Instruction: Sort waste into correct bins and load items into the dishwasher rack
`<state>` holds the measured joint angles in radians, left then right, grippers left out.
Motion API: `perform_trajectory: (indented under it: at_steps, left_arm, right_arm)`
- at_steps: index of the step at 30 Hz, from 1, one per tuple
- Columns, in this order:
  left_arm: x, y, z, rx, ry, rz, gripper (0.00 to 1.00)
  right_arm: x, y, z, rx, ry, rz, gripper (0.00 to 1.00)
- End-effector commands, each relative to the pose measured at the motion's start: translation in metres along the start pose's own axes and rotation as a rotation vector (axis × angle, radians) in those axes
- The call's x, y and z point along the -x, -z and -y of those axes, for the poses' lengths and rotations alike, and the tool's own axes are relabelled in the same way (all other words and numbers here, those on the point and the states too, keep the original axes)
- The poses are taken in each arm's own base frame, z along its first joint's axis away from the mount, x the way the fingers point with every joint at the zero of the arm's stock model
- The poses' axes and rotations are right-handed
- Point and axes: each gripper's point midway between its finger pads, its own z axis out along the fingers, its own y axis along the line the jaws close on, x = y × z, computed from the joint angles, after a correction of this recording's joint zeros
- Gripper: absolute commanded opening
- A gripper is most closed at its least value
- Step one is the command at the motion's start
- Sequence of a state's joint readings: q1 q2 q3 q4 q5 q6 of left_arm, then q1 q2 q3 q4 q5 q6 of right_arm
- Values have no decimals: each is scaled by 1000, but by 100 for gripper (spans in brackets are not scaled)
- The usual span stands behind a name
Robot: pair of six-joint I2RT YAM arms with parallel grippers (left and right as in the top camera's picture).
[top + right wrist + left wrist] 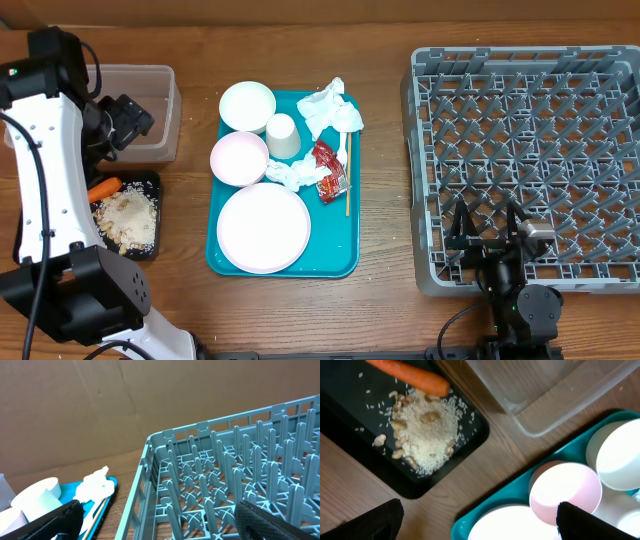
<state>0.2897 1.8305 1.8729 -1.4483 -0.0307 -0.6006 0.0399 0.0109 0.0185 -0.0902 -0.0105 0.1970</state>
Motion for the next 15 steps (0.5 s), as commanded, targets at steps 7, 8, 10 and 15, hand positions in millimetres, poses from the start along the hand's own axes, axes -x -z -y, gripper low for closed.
perform_trajectory:
  at_steps: [7,8,10,15]
  left_arm:
    - [32,10,-34,-38,208,54,100]
    - [34,10,-37,-36,217,56,100]
    - [35,10,-38,-35,219,56,100]
    - [34,10,-37,-36,217,56,100]
  right_arm:
    - [-1,0,2,-10,8,7,100]
    - [-1,0,2,-10,8,7,100]
    - [3,0,1,-5,4,23,100]
    - [5,7,-51,293,-286,-36,100]
